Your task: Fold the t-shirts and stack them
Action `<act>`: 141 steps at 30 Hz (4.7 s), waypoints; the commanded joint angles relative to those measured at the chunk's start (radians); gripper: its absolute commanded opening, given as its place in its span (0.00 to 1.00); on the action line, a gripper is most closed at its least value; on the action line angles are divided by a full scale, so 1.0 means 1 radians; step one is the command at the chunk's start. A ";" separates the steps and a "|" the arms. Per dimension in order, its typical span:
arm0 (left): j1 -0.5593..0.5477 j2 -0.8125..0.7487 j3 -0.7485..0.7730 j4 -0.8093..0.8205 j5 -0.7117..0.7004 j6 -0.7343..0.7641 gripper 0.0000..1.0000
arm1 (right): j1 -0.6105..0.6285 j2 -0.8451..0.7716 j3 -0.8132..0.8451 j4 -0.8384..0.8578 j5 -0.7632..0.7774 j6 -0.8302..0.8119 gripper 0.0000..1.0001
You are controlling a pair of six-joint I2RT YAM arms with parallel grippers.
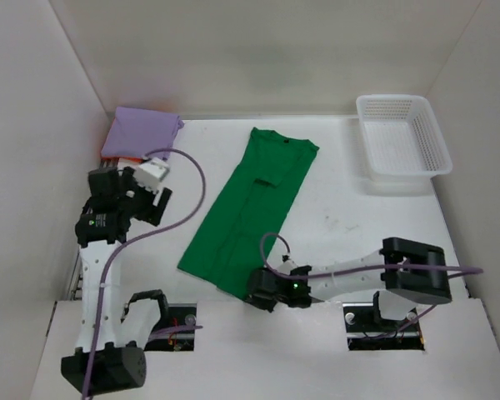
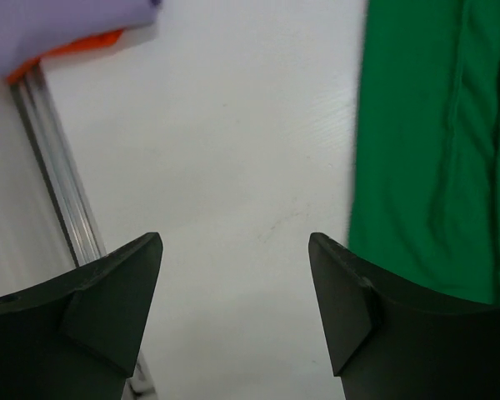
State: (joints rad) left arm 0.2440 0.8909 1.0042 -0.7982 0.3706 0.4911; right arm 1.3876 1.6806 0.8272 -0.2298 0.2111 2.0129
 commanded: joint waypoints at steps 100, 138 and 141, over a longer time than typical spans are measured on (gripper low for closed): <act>-0.647 0.939 0.407 0.183 -0.004 0.520 0.10 | -0.891 -0.239 -0.042 0.165 -0.299 -0.870 0.01; -0.683 0.951 0.376 0.363 0.018 0.426 0.59 | -1.008 -0.237 0.021 0.169 -0.366 -1.085 0.37; -0.676 0.874 0.311 0.340 0.011 0.450 0.57 | -0.944 -0.303 0.000 0.090 -0.322 -1.099 0.42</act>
State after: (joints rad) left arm -0.4362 1.8542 1.3655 -0.4484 0.3725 0.9432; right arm 0.3885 1.4483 0.8482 -0.0586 -0.1703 0.9695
